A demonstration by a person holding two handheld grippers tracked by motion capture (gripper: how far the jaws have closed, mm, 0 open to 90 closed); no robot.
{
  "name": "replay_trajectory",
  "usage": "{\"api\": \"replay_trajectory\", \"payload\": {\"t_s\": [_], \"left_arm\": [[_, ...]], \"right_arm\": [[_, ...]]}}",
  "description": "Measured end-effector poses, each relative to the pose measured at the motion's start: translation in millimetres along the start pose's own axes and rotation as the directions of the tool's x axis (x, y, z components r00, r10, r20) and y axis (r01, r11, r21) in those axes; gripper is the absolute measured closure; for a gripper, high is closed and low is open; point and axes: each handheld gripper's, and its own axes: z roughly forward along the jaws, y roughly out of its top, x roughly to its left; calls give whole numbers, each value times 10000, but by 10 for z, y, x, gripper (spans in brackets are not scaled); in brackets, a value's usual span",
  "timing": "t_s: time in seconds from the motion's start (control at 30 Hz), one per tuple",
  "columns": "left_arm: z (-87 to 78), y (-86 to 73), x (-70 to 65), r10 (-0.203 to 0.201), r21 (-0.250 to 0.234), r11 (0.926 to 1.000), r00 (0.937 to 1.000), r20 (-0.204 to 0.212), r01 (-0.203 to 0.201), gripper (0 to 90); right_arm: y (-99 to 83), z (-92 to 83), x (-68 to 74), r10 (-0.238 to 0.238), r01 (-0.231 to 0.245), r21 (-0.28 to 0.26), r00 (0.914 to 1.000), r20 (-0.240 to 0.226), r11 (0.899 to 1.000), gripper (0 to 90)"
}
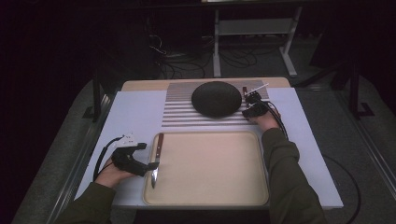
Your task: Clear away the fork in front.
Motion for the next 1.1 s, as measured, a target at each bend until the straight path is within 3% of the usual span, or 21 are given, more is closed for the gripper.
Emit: {"api": "replay_trajectory", "payload": {"t_s": [0.47, 1.1], "left_arm": [[4, -3, 1, -8, 25, 10000, 10000, 25, 8, 0], [-4, -11, 10, -72, 8, 10000, 10000, -16, 72, 0]], "right_arm": [[-49, -66, -108, 24, -30, 212, 9995, 303, 9998, 891], [-148, -184, -355, 379, -418, 453, 9956, 857, 9981, 892]]}}
